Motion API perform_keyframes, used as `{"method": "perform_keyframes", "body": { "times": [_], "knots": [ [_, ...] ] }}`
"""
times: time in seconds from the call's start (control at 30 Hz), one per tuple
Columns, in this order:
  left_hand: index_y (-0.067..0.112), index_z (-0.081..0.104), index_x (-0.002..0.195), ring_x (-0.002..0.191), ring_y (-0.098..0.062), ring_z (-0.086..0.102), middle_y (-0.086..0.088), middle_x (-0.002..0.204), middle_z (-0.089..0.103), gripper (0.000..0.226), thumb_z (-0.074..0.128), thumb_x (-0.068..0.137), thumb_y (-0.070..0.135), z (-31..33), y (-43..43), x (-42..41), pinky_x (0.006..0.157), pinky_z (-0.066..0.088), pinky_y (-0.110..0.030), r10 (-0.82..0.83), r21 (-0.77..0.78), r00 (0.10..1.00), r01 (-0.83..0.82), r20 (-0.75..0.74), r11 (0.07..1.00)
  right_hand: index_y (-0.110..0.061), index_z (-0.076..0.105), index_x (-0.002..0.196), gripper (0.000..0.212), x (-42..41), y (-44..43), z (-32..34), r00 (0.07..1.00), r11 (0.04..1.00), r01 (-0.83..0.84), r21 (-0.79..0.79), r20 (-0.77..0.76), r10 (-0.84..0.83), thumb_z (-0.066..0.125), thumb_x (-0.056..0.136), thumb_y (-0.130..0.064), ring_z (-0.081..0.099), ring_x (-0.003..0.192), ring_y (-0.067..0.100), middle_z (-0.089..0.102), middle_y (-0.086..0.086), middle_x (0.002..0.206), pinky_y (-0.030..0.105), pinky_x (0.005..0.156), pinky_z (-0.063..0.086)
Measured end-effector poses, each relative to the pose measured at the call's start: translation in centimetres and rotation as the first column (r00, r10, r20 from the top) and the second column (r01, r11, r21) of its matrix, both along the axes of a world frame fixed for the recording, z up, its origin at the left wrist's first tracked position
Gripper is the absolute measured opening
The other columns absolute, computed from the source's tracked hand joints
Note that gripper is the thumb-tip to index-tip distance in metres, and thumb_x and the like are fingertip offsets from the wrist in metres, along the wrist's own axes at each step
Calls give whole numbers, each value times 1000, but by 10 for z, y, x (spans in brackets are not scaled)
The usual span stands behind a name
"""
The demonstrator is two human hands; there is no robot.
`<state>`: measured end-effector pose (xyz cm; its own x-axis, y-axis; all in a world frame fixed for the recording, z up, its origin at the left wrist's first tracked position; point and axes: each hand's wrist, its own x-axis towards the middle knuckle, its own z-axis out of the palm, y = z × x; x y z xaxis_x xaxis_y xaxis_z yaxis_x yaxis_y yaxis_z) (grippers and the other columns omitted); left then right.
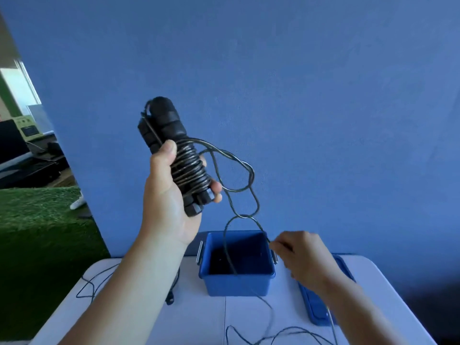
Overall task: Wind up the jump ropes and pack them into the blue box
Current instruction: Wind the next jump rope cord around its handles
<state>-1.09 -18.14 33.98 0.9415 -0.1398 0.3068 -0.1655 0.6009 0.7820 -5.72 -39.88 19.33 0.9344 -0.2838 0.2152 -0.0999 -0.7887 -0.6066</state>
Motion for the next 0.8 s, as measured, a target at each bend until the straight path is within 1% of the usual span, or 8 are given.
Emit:
{"method": "perform_keyframes", "body": {
  "times": [0.13,0.27,0.33,0.47,0.53,0.6,0.67,0.8],
  "knots": [
    [16,54,86,44,-25,53,-3,76,59,36,38,103,44,5,0,-2,45,45,-30,-3,-21,999,4,41,1000,-10,35,62,43,6,-29,-68,924,964,39,-265,-357,-135,52,94,-32,44,68,24,47,4,63,26,46,23],
    [17,58,85,43,-26,55,-4,76,60,35,41,102,43,1,-6,-4,46,46,-30,-36,32,999,35,10,999,-18,57,74,23,1,-27,-63,841,984,5,-180,-531,-102,53,92,-32,66,82,25,73,6,89,21,62,49],
    [17,59,87,42,-26,55,-4,76,60,33,43,102,41,-2,-8,-5,45,46,-30,-35,48,999,36,-10,998,-25,64,96,13,-1,-21,-38,869,993,-7,-120,-492,-53,53,92,-32,64,87,21,68,1,95,23,73,50],
    [15,59,88,43,-28,56,-6,76,60,31,45,102,39,-9,-12,-5,45,47,-31,-38,61,999,40,-36,997,-38,55,130,61,-10,4,25,979,980,-121,155,-145,144,58,70,-43,67,105,6,67,-13,119,29,88,55],
    [14,58,91,43,-28,56,-6,77,59,30,45,102,39,-11,-14,-6,45,47,-31,-41,65,998,44,-38,997,-38,56,135,66,-12,21,53,973,949,-216,229,-26,228,67,70,-49,65,107,-3,65,-20,122,22,90,52],
    [13,58,92,43,-28,57,-7,78,59,31,45,102,39,-12,-16,-6,45,47,-31,-38,74,999,40,-33,996,-30,69,117,39,-12,36,74,964,931,-263,254,105,244,76,81,-41,67,95,-4,74,-15,104,17,84,51],
    [12,59,92,44,-29,57,-7,79,59,31,45,102,38,-12,-16,-6,46,47,-32,-30,80,999,32,-19,996,-20,73,83,14,-11,47,87,961,935,-254,247,177,214,73,88,-33,61,62,3,74,-5,75,18,63,48],
    [13,58,91,44,-29,56,-8,77,59,30,47,102,39,-7,-8,-4,46,47,-32,0,55,1000,2,-28,999,-10,61,61,37,-12,45,78,975,967,-198,161,132,178,66,92,-29,43,44,6,68,0,59,24,48,41]
  ]
}}
